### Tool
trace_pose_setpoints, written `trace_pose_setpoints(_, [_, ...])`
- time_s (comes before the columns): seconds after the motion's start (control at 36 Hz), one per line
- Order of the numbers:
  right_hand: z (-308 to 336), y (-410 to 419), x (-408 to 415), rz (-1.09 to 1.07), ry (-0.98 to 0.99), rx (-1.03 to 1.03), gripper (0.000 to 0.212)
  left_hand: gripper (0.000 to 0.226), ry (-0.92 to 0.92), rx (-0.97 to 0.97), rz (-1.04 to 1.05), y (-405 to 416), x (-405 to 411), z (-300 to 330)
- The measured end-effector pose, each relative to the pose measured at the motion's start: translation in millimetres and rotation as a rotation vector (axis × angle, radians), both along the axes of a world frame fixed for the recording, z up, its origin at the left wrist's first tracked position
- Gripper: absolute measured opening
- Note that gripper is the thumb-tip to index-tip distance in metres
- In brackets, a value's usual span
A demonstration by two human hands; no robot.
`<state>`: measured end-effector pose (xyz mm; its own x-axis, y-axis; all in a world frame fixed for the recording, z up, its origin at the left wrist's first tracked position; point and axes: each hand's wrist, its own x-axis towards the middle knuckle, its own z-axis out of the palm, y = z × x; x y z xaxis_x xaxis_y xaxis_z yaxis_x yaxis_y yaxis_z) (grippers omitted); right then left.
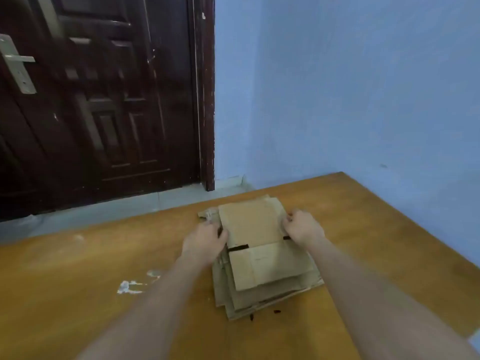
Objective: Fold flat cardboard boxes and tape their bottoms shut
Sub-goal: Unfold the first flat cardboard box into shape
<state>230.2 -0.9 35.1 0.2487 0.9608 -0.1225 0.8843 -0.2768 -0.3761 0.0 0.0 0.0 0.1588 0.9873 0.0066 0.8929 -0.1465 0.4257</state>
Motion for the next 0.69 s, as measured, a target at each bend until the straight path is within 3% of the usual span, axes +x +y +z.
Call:
trace_pose_setpoints(0.22, [-34, -1, -7, -0.041, 0.05, 0.204, 0.033, 0.043, -0.072, 0.228, 0.062, -6, 6, -26])
trace_pose_setpoints(0.42, [-34, -19, -23, -0.034, 0.119, 0.382, 0.025, 0.036, 0.068, 0.4, 0.144, -33, 6, -19])
trace_pose_setpoints(0.53, [-22, -40, -26, -0.03, 0.15, 0.41, 0.011, 0.033, -0.071, 0.358, 0.186, -56, 6, -5])
trace_pose_setpoints(0.69, [10, -57, -27, -0.051, 0.316, 0.496, 0.011, 0.027, -0.373, 0.293, 0.199, -68, 6, 33])
